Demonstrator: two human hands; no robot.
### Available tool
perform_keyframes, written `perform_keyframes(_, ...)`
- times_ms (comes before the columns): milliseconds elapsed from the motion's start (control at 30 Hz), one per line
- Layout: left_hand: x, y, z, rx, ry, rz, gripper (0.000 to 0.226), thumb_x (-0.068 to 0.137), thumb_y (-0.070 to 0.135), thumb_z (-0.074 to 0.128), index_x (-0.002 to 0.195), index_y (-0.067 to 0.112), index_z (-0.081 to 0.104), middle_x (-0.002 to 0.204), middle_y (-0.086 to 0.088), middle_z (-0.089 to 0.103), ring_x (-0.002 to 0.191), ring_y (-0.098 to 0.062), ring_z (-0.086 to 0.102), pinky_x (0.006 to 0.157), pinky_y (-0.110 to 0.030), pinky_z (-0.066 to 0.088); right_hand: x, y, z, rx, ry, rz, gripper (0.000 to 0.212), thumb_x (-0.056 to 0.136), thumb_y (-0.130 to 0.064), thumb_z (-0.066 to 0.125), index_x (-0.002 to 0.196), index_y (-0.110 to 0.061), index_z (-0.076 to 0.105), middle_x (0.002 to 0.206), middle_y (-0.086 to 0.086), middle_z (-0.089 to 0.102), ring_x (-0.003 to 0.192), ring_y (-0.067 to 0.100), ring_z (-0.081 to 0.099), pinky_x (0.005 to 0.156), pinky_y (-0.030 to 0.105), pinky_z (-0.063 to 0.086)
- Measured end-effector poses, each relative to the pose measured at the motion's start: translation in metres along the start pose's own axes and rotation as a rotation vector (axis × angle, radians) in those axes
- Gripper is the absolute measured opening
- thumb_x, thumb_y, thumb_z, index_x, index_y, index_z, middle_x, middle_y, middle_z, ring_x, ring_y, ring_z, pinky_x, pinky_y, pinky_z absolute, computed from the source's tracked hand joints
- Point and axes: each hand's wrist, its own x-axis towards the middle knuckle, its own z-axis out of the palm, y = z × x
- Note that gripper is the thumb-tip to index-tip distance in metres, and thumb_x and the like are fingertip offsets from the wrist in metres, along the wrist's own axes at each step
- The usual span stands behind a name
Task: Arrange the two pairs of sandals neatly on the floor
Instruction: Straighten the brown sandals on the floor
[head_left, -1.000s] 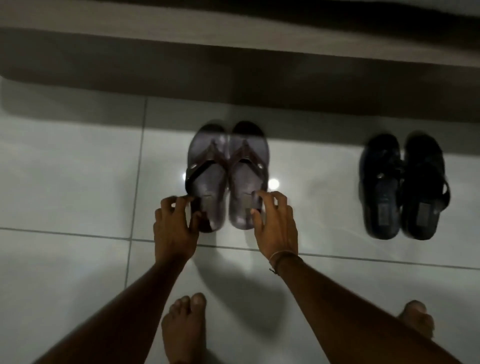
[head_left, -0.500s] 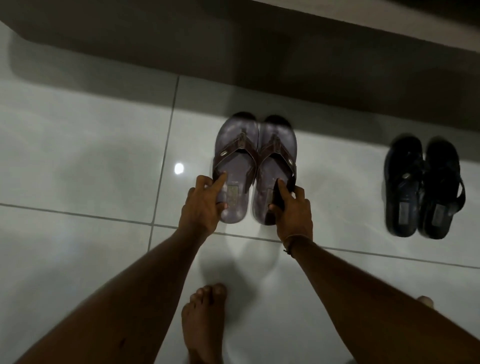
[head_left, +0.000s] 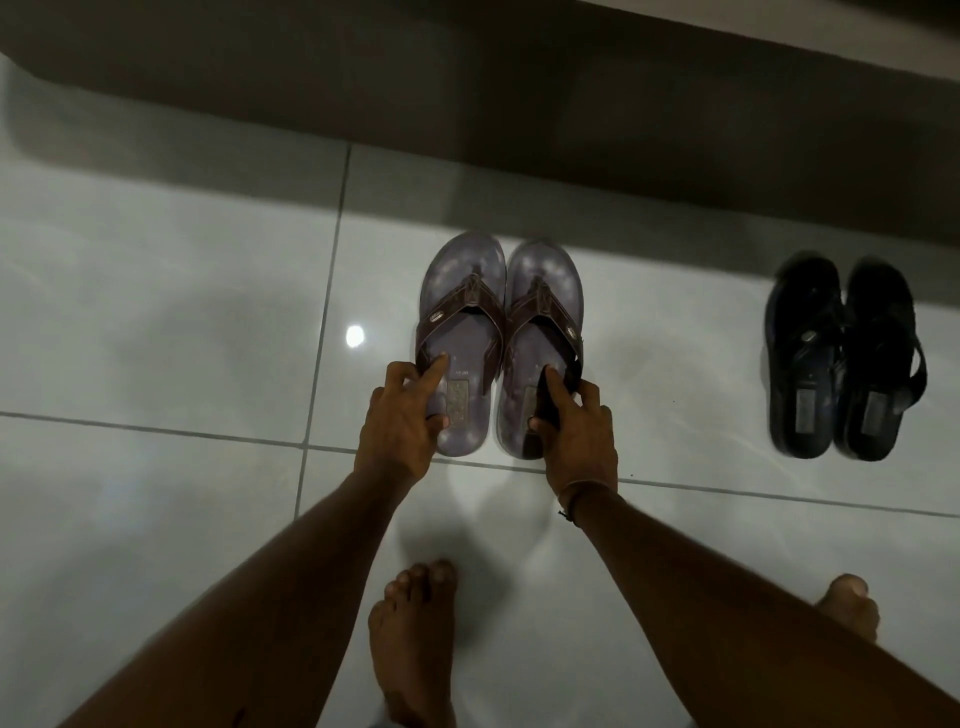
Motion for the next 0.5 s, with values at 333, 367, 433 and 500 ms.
perform_keyframes(333, -0.028, 0.013, -0.018, 0.136, 0.162, 0.041, 0.055, 0.094, 0.043, 0.064, 0.146, 0.035, 0.047, 0.146, -0.014, 0.036, 0.117, -0.037, 0.056, 0.085, -0.049, 0.061, -0.014, 0.008, -0.013, 0.154, 0.098, 0.045, 0.056, 0.104, -0.042, 0.050, 0.156, -0.043, 0.029, 0.153, 0.002, 0.036, 0.135, 0.030, 0.046, 0.094, 0.037, 0.054)
perform_keyframes(367, -0.035, 0.019, -0.019, 0.163, 0.226, 0.045, 0.051, 0.096, 0.046, 0.060, 0.144, 0.035, 0.048, 0.144, -0.014, 0.038, 0.113, -0.037, 0.058, 0.083, -0.050, 0.061, -0.021, 0.016, -0.021, 0.125, 0.135, 0.026, 0.056, 0.104, -0.042, 0.050, 0.156, -0.042, 0.028, 0.159, 0.003, 0.032, 0.135, 0.031, 0.045, 0.096, 0.042, 0.054)
perform_keyframes(433, -0.048, 0.037, -0.015, 0.194, 0.284, 0.067, 0.049, 0.098, 0.049, 0.056, 0.144, 0.034, 0.048, 0.138, -0.016, 0.043, 0.109, -0.035, 0.059, 0.082, -0.051, 0.058, -0.031, 0.039, -0.039, 0.115, 0.196, 0.039, 0.057, 0.102, -0.050, 0.047, 0.155, -0.040, 0.028, 0.161, 0.002, 0.030, 0.135, 0.030, 0.044, 0.098, 0.047, 0.053)
perform_keyframes(500, -0.054, 0.068, 0.002, 0.207, 0.264, 0.154, 0.051, 0.099, 0.048, 0.057, 0.146, 0.030, 0.049, 0.134, -0.017, 0.050, 0.108, -0.035, 0.058, 0.084, -0.050, 0.056, -0.037, 0.077, -0.064, 0.097, 0.257, 0.105, 0.058, 0.100, -0.056, 0.045, 0.154, -0.038, 0.032, 0.158, 0.002, 0.035, 0.133, 0.031, 0.044, 0.097, 0.050, 0.053)
